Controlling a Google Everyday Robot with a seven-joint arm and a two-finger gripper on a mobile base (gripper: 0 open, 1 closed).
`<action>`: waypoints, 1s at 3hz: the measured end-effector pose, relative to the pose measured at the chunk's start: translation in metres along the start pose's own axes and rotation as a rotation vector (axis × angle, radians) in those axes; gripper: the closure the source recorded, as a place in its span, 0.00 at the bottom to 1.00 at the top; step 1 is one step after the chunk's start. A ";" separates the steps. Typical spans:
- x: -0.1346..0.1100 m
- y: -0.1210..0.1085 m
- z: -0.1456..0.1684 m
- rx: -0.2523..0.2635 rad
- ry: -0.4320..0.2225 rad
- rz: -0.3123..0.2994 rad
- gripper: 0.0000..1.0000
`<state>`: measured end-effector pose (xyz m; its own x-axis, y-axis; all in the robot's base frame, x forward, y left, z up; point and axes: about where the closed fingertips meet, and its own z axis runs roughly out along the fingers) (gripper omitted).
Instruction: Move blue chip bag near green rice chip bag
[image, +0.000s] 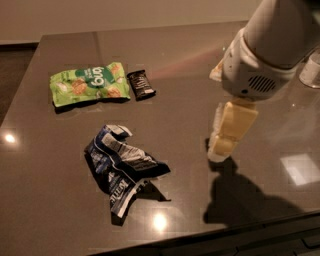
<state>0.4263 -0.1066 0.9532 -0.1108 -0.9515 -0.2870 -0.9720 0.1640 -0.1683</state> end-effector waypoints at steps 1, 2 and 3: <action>-0.029 0.020 0.026 -0.035 -0.037 -0.019 0.00; -0.059 0.034 0.055 -0.072 -0.065 -0.037 0.00; -0.083 0.043 0.079 -0.109 -0.082 -0.053 0.00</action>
Offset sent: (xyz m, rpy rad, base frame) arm -0.0168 0.1205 -0.0720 0.0992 0.0926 0.1036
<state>0.4104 -0.0003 0.8951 -0.0453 -0.9328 -0.3575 -0.9933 0.0802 -0.0833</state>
